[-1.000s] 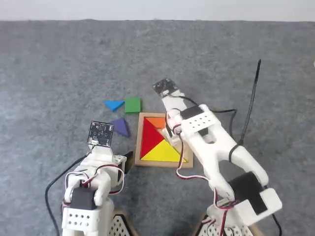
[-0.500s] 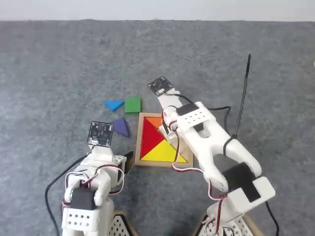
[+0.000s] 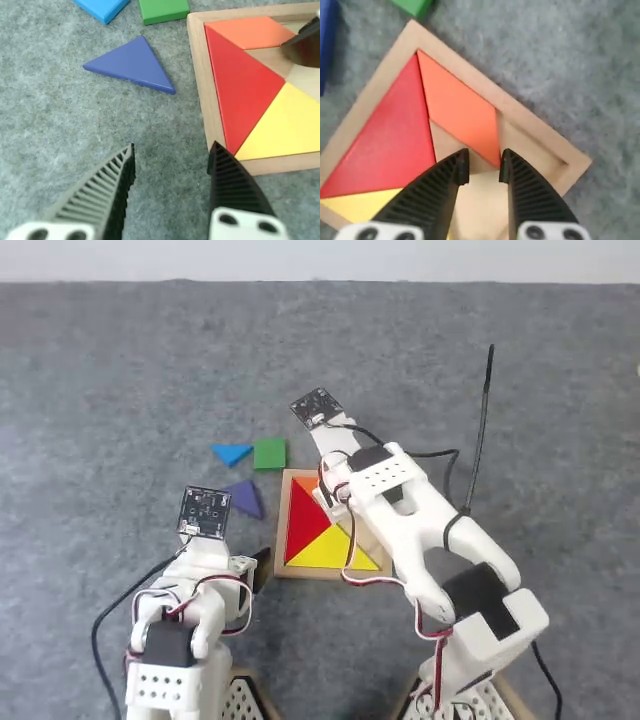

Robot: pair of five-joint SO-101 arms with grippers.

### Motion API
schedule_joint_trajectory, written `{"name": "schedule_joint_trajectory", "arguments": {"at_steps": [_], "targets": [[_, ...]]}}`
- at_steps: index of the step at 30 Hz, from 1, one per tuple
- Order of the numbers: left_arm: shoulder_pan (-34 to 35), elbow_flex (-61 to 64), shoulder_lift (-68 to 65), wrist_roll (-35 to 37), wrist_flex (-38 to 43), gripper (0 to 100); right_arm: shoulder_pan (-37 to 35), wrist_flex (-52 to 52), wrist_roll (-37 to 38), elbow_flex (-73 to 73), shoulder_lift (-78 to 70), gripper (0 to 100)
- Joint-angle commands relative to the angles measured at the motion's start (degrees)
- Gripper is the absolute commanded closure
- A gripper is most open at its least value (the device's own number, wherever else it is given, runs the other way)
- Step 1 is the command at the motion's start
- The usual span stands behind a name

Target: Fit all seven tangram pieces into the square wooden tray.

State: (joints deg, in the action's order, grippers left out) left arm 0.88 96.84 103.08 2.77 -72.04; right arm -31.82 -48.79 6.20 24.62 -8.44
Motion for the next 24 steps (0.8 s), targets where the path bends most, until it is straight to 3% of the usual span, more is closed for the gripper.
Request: {"name": "schedule_joint_trajectory", "arguments": {"at_steps": [1,10,17,24], "targets": [[0.26,-0.40,1.14,-0.18,-0.26,76,-0.66,-2.42,-0.70,-3.16,3.12,88.7],[0.35,-0.40,1.14,-0.18,-0.26,76,2.77,-12.00,-0.35,0.88,28.70,88.7],[0.35,-0.40,1.14,-0.18,-0.26,76,16.75,-5.14,8.00,22.86,45.49,88.7],[-0.09,-0.40,1.14,-0.18,-0.26,76,31.69,-2.24,8.88,42.55,59.74,91.4]]}}
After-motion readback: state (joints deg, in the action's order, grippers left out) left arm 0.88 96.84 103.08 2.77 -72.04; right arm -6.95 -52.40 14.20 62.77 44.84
